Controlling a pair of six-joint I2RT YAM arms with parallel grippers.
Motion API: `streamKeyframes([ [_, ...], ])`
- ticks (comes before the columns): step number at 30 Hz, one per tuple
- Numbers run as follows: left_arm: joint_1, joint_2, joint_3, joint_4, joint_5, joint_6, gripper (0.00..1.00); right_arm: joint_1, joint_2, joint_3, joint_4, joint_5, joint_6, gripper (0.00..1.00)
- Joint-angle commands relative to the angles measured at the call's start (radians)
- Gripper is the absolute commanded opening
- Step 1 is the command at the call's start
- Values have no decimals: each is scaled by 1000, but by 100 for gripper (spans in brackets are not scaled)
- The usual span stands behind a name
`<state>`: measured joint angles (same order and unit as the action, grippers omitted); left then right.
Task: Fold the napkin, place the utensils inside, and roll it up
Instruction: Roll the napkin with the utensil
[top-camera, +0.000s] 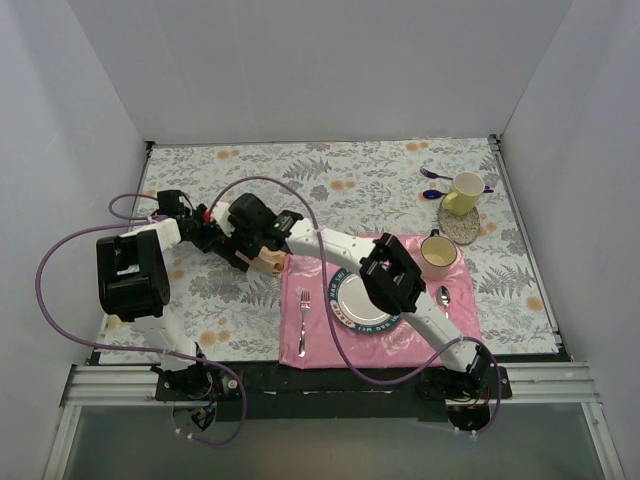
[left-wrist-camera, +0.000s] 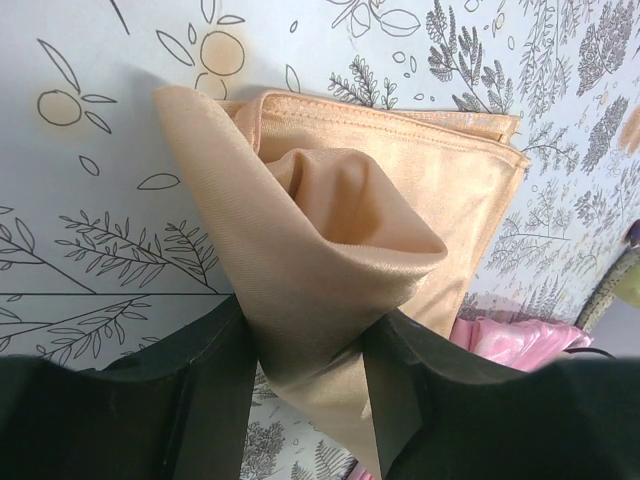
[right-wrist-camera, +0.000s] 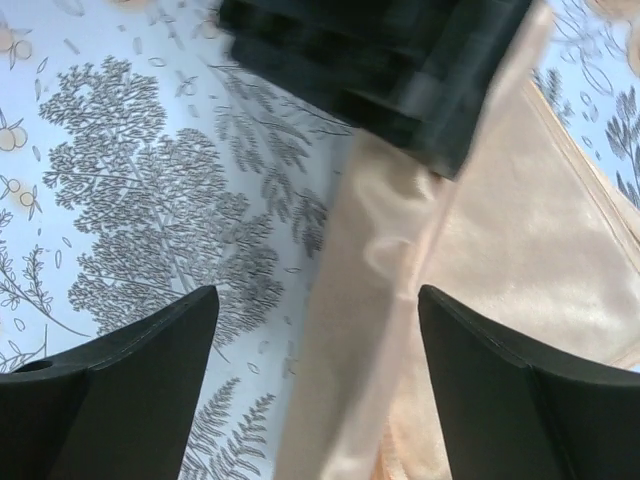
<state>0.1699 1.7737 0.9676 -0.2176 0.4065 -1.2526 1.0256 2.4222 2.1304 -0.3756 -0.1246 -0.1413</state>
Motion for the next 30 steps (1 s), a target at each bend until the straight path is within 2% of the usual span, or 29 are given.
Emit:
streamKeyframes([
  [1, 6, 35, -1, -65, -23, 24, 43, 73, -28, 26, -40, 268, -159, 89],
  [7, 10, 38, -1, -66, -11, 18, 43, 106, 12, 23, -33, 394, -188, 89],
  [14, 13, 36, -4, -65, -8, 19, 43, 106, 51, -3, 7, 441, -210, 85],
  [20, 17, 33, -1, -68, -5, 21, 44, 103, 81, -4, 38, 460, -221, 76],
  [23, 20, 27, -1, -72, -6, 13, 47, 99, 97, 9, 40, 451, -207, 62],
  [24, 22, 24, -4, -74, -11, 9, 49, 94, 103, 14, 37, 441, -199, 53],
  [27, 25, -11, -16, -68, -21, -18, 58, 88, 110, 39, 18, 398, -166, 39],
  [30, 25, -72, -35, -57, -32, -30, 59, 79, 95, 37, 9, 301, -92, 36],
])
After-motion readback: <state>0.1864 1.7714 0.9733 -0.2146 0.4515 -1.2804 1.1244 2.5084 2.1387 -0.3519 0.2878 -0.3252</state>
